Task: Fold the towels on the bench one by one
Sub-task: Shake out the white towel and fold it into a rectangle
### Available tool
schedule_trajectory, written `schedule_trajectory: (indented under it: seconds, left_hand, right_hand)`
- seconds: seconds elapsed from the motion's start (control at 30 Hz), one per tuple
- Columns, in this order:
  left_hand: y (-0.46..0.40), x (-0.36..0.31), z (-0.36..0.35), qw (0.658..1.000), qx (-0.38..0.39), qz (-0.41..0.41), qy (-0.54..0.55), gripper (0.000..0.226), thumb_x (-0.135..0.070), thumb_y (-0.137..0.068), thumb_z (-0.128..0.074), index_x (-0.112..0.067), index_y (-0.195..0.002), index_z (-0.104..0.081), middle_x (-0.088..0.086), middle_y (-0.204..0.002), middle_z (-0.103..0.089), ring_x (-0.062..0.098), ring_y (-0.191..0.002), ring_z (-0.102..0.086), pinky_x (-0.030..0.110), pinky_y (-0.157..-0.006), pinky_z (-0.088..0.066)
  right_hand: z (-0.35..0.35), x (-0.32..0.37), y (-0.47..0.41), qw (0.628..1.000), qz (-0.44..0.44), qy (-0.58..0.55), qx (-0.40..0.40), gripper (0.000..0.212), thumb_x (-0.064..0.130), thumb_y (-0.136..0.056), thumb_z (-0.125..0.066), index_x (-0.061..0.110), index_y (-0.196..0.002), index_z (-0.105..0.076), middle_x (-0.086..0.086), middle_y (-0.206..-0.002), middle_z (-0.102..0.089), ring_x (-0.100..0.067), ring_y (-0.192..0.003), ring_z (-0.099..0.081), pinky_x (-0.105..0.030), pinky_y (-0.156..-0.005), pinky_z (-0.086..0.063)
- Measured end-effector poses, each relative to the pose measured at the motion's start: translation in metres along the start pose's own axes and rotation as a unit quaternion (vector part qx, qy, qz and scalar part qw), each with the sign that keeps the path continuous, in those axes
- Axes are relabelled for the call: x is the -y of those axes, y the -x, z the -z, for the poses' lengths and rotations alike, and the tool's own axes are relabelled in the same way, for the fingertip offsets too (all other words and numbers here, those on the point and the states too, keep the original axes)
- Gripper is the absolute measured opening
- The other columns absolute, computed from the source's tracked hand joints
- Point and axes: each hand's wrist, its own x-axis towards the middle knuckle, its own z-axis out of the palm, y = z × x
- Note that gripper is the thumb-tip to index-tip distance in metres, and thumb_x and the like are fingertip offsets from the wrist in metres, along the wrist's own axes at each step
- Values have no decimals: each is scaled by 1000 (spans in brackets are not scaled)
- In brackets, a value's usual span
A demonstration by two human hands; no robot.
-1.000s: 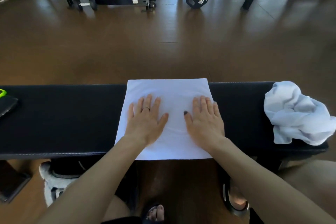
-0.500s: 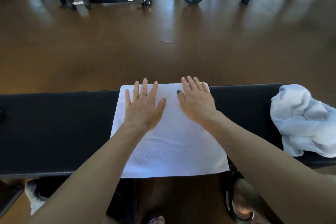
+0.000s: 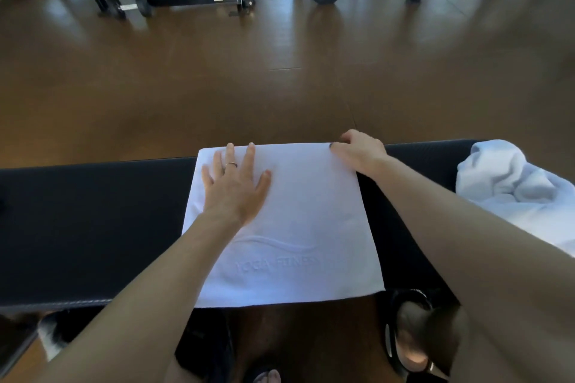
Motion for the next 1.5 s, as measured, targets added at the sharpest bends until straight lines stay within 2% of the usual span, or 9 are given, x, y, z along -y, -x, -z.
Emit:
schedule_trajectory:
  seconds: [0.1, 0.17, 0.3, 0.43, 0.57, 0.9, 1.1, 1.33, 1.5]
  left_hand:
    - [39, -44, 4, 980, -106, -160, 42, 64, -60, -96, -37, -16, -139, -51, 15, -143, -50, 35, -134, -43, 49, -107, -42]
    - [80, -79, 0, 951, -95, -289, 53, 55, -62, -92, -46, -15, -118, -58, 8, -120, -61, 28, -107, -58, 42, -87, -53]
    - [134, -114, -21, 912, -37, -405, -42, 55, -64, -88, -57, -17, -116, -60, 4, -109, -66, 22, -95, -62, 35, -80, -53]
    - [139, -113, -32, 897, -60, -426, -101, 37, -35, -85, -70, -16, -116, -61, 8, -110, -68, 25, -89, -63, 34, -70, -51]
    - [145, -107, -33, 893, -75, -432, -97, 30, -27, -86, -71, -16, -113, -64, 8, -110, -68, 24, -85, -64, 33, -65, -51]
    - [166, -103, -14, 933, -121, -339, -21, 23, -4, -79, -67, -19, -89, -53, 0, -80, -53, 19, -58, -49, 27, -41, -32]
    - [179, -72, 13, 965, -111, -171, 164, 20, -36, -106, -41, -26, -89, -44, -12, -81, -44, 10, -59, -40, 16, -52, -31]
    - [197, -8, 32, 910, -101, 58, 397, 19, -30, -106, -47, -25, -89, -54, -6, -70, -69, 2, -74, -69, 29, -73, -58]
    - [206, 20, 32, 876, -138, 136, 443, 22, -25, -105, -49, -18, -86, -58, -5, -67, -70, 5, -64, -71, 37, -71, -61]
  right_hand:
    - [15, -2, -5, 998, -18, -60, 23, 38, 41, -84, -60, 26, -119, -64, 1, -124, -64, -25, -121, -56, -40, -103, -47]
    - [19, -6, -6, 997, -3, -79, 25, 28, 37, -84, -66, 26, -110, -69, 1, -120, -65, -23, -118, -58, -40, -105, -46]
    - [20, -10, -6, 987, 12, -160, 14, 35, 22, -87, -71, 14, -121, -69, -2, -122, -65, -20, -115, -58, -32, -101, -46]
    - [18, -11, -7, 984, 7, -180, 4, 42, 18, -84, -73, 13, -125, -68, -2, -124, -64, -20, -118, -58, -31, -101, -46]
    - [17, -9, -8, 982, 1, -187, -15, 38, 19, -80, -76, 18, -118, -71, 1, -121, -66, -21, -117, -59, -38, -105, -47]
    - [19, -3, -10, 987, 36, -151, -45, 14, 10, -83, -66, 20, -91, -72, 5, -95, -67, -14, -91, -61, -22, -63, -42]
    - [34, 15, -6, 978, 54, -197, -50, 14, 15, -79, -65, 13, -92, -66, 2, -88, -63, -16, -80, -59, -28, -67, -50]
    - [30, 87, 13, 889, 109, -445, 25, 30, -2, -76, -64, 7, -104, -59, -16, -92, -60, -22, -65, -53, -33, -59, -43]
    - [-1, 143, 20, 875, 141, -446, 127, 23, -10, -77, -61, 9, -84, -49, -24, -88, -52, -32, -71, -55, -30, -63, -57]
